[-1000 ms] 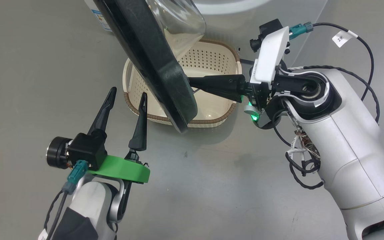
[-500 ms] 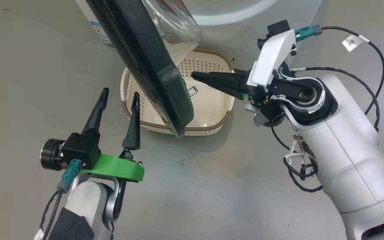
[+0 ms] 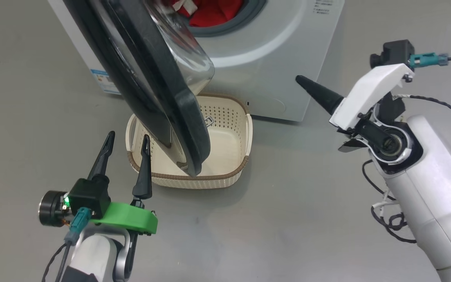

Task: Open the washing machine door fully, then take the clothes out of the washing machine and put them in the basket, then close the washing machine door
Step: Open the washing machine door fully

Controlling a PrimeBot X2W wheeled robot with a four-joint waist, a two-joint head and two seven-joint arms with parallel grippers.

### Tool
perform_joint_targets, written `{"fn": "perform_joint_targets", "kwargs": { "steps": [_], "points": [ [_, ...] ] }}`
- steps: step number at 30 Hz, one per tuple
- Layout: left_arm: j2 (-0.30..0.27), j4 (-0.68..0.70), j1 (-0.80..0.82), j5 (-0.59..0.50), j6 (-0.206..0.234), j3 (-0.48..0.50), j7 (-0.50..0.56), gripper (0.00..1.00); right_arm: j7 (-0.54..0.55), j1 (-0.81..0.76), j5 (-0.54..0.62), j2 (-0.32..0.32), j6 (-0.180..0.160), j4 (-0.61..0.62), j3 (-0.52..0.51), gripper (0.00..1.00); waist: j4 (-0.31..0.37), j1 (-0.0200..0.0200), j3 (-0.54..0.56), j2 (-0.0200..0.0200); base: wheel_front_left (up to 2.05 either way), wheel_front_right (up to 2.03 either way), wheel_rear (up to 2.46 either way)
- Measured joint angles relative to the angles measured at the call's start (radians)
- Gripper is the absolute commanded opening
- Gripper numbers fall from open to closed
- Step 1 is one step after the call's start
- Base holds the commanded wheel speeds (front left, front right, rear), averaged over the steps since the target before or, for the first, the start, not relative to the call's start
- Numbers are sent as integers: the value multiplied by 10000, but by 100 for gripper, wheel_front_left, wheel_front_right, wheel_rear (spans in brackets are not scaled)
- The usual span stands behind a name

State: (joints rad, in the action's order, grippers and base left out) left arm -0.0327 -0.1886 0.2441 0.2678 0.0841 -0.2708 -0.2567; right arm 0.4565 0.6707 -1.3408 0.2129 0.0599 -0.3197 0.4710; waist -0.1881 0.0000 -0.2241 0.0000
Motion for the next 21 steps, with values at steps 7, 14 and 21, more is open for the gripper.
{"fn": "perform_joint_targets", "kwargs": {
  "steps": [7,14,21],
  "points": [
    [-15,-13,-528,-127,0,403,0,100,-1705,-327,2470,1104,270,128,462,0,604,0,571,0,0,0,0],
    [-54,59,-666,-194,-2,677,0,100,-3244,-921,3595,1304,345,420,671,0,1242,0,968,0,0,0,0],
    [-105,201,-800,-268,-13,1018,0,100,-4658,-1372,5108,1661,224,508,895,0,1745,0,1188,0,0,0,0]
  ]
}}
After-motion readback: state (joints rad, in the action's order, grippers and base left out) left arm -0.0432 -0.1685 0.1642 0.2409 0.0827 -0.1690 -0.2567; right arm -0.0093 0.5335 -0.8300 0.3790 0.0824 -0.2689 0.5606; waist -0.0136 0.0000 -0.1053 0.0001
